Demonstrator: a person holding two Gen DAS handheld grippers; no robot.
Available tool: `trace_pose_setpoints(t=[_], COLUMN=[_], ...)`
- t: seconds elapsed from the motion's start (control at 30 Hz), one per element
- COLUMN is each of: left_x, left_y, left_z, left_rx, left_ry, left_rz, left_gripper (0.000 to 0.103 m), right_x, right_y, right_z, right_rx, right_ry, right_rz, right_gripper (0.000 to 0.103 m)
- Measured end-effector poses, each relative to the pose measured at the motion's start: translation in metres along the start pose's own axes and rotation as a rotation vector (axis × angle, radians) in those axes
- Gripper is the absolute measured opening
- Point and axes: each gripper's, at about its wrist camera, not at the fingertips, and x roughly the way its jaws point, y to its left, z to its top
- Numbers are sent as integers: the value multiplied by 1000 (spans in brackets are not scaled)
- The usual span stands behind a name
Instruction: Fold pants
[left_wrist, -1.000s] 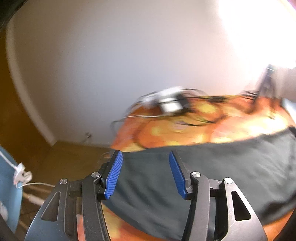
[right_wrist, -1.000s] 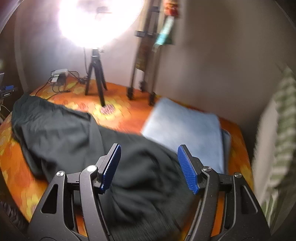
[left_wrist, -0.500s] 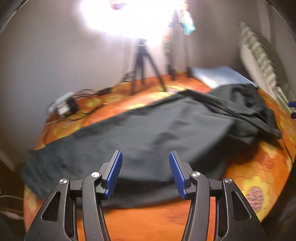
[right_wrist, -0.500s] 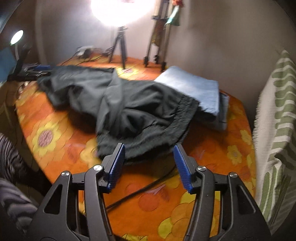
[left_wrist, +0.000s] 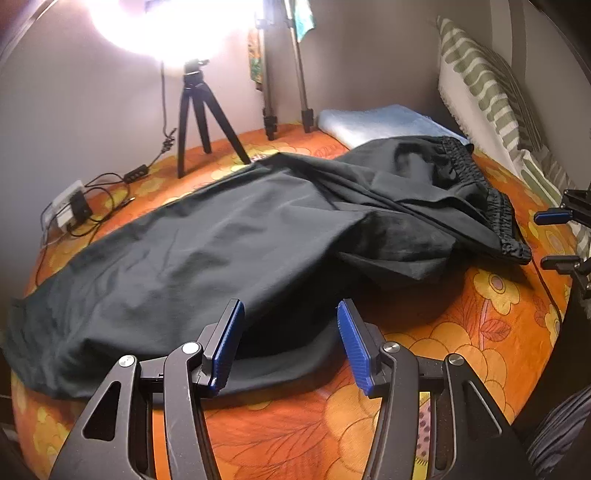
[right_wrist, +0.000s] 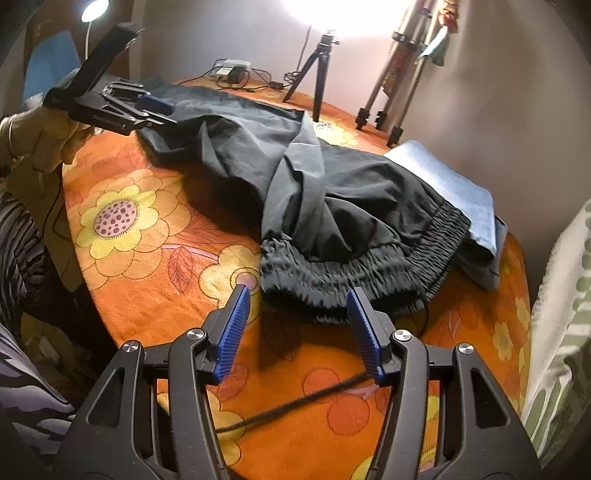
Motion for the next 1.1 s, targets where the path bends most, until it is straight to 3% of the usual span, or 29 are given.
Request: trace_pose_setpoints(t=[0.3,0.37,0.4,0.43,0.5,0.63,0.8,1.1], left_x=[22,27,29,30,33,37,40,44], left_y=[-1,2,4,5,7,8,9,10], left_z=[2,1,0,0,-2,-4,-5,-5], left_rx=[3,0,-5,-6,-6,-3,-8,-4], left_ry=[31,38,43,45,52,63,68,78], left_rz=[2,4,2,-1,-2,-11,-25,-40], left_gripper=[52,52,52,52,52,52,52,52], right_x=[27,31,32,32,28,9,1,43], right_y=[19,20,18,15,7,-29,-91,-180], right_z=[5,7,9,12,18,36,59,77], right_rx=[-145,-162,-158,-145,-123,0,167,378], right_ry=[38,46,51,55,36,-20,-66,-41], right_rz=[-59,-75,-68,-46,-41,-16,-65,-116], right_gripper=[57,41,25,17,12,11,11,11])
